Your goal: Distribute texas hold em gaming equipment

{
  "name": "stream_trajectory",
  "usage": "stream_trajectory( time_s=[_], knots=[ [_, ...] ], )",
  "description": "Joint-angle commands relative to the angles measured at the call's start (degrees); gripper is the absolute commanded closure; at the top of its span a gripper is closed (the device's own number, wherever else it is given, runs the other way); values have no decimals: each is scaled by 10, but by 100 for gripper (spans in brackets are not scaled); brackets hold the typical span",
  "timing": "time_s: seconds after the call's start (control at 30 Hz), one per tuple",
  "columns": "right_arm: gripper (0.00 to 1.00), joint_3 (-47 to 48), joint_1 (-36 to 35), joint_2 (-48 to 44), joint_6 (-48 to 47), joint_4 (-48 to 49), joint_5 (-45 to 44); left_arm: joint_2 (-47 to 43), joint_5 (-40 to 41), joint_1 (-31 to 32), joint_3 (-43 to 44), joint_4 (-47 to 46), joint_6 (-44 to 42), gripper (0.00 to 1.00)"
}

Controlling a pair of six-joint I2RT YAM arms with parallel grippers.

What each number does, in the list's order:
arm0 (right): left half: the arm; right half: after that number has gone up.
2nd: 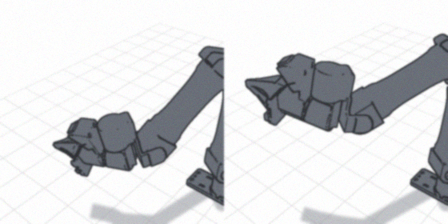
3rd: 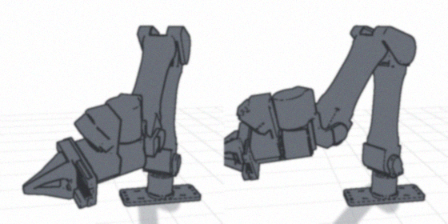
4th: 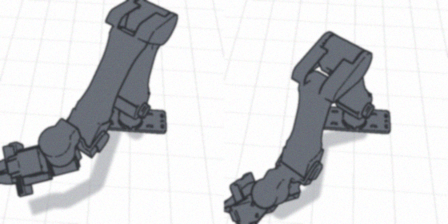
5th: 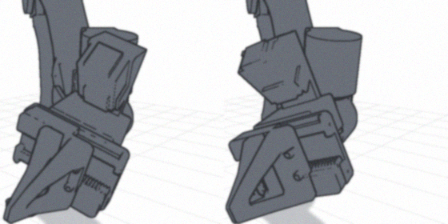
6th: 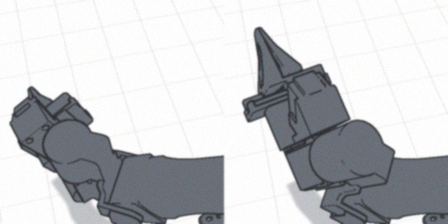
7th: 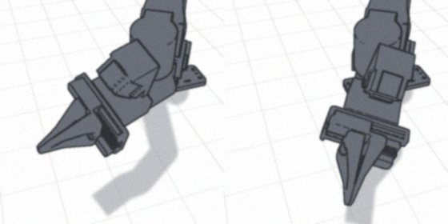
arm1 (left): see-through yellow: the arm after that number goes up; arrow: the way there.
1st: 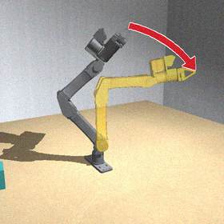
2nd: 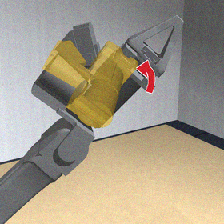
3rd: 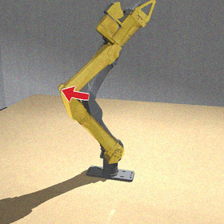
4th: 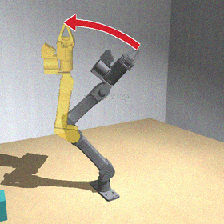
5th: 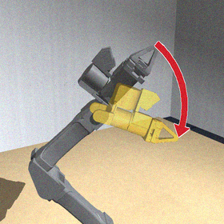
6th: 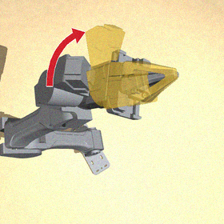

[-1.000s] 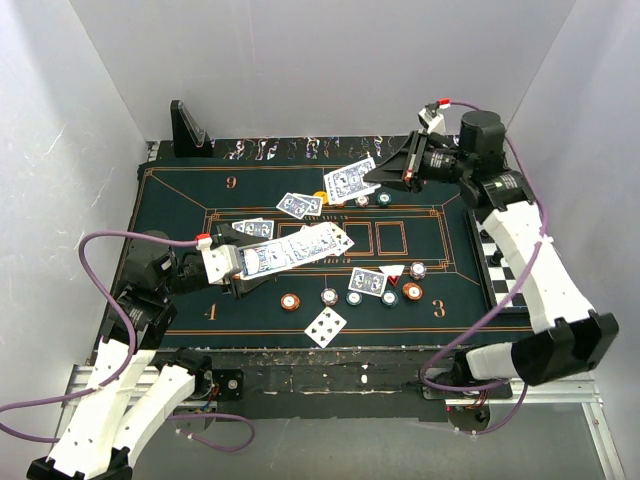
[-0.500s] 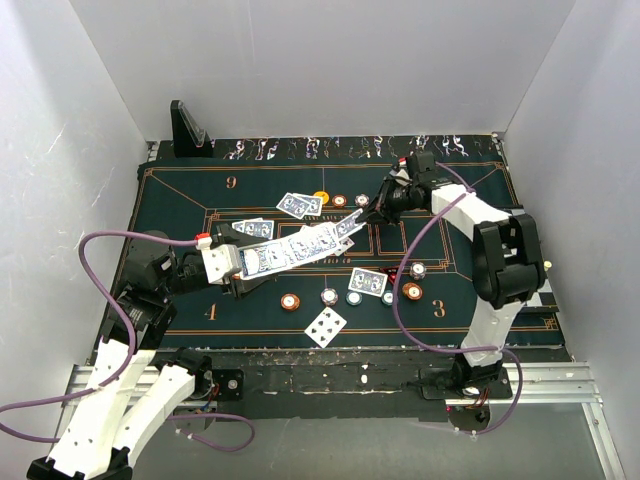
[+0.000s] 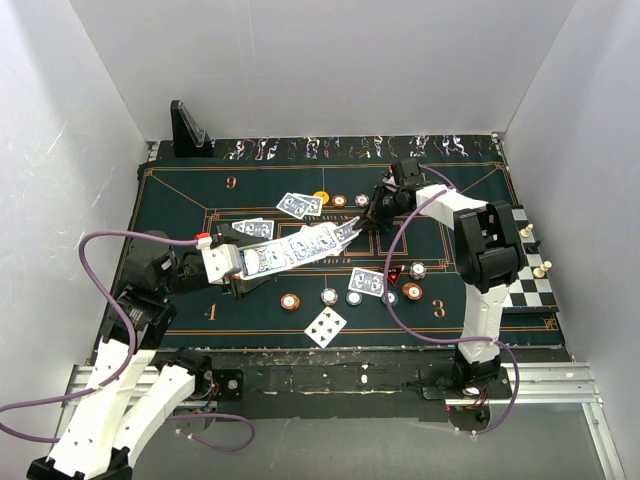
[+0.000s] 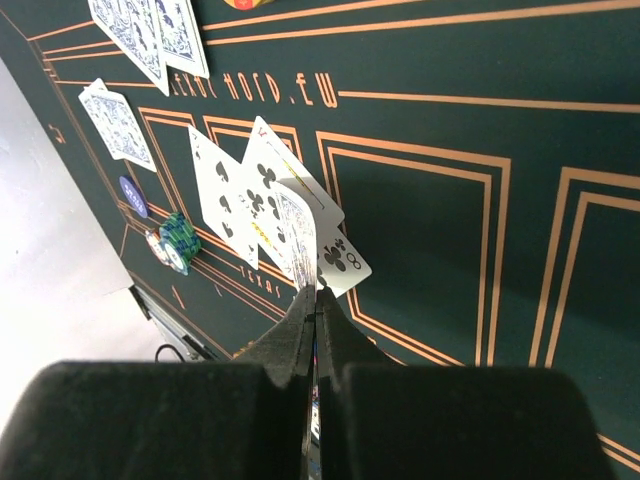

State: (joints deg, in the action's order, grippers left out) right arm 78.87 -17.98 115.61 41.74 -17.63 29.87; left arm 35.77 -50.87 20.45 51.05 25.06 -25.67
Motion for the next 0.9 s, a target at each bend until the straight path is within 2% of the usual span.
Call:
stream_trajectory(
  time_s=[0.0,0.4,0.8,0.87],
  knots=[
    [99,-6,-7,-2,-21,0,-29,-4,-2,-2,6,-6,2,100],
    [99,-13,-29,-7,-32,-82,-146,-6,-3,-2,10,-8,6,100],
    [99,1,-56,-4,-55,-127,-217,-5,-2,-1,7,-7,4,100],
    [94,-4,-58,-7,-53,-130,-229,-5,-2,-2,6,-8,4,100]
  ],
)
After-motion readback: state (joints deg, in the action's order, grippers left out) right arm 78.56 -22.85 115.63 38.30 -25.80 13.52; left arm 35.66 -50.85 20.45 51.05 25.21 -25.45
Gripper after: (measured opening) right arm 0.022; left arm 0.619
